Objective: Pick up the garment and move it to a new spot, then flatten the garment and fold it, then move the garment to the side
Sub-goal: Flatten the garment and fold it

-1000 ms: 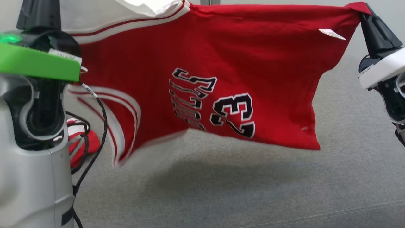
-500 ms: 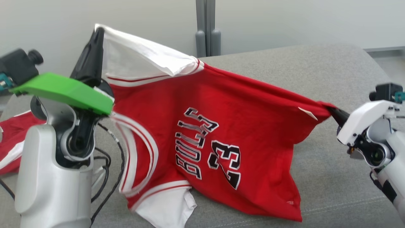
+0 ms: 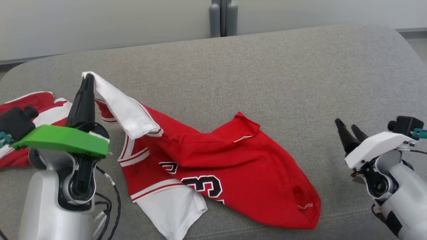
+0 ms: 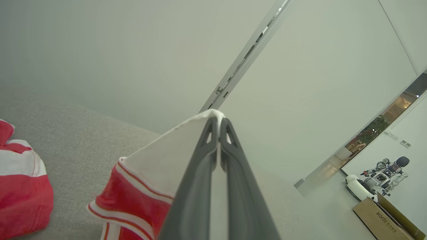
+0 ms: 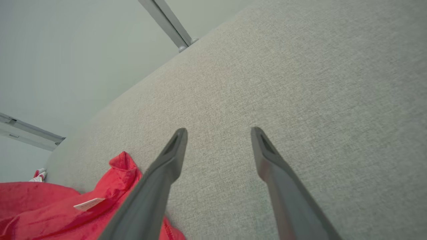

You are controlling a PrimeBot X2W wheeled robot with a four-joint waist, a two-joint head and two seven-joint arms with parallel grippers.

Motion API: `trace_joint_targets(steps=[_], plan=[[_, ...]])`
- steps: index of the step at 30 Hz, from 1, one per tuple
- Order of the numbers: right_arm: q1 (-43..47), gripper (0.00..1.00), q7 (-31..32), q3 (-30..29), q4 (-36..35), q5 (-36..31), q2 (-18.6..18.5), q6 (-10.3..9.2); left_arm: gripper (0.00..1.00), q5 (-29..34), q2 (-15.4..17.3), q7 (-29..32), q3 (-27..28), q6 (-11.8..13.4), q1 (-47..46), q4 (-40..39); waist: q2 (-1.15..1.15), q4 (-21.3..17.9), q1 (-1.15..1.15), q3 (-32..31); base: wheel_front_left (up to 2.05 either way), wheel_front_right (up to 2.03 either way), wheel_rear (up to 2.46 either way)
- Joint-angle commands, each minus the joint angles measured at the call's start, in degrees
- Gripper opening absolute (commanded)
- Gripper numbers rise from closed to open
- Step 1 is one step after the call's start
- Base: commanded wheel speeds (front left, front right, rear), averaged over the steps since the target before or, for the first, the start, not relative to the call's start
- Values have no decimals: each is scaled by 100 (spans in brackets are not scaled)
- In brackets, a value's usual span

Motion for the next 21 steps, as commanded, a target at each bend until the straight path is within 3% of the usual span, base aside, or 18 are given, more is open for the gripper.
trace_joint_targets(steps=[1, 6, 9, 16, 21], plan=[[70, 100, -60, 32, -53, -19, 15, 2, 0, 5, 38, -50, 37, -42, 100, -25, 0, -30, 0, 43, 0, 0, 0], [175, 100, -191, 607, -807, 141, 64, 1, 0, -76, -17, -285, 180, -19, 557, -261, 0, 7, 0, 158, 0, 0, 0], [-32, 100, -382, 1153, -998, -287, -88, 1, 0, -31, -44, -367, 187, 18, 744, -427, 0, 134, 0, 242, 0, 0, 0], [-805, 100, -707, 2797, -424, -1780, -85, 1, 0, -74, -135, -418, 59, 1, 765, -532, 0, 476, 0, 354, 0, 0, 0], [-1322, 100, -869, 3522, 250, -2301, 126, 0, 0, -113, -197, -449, -42, -33, 666, -494, 0, 659, 0, 450, 0, 0, 0]])
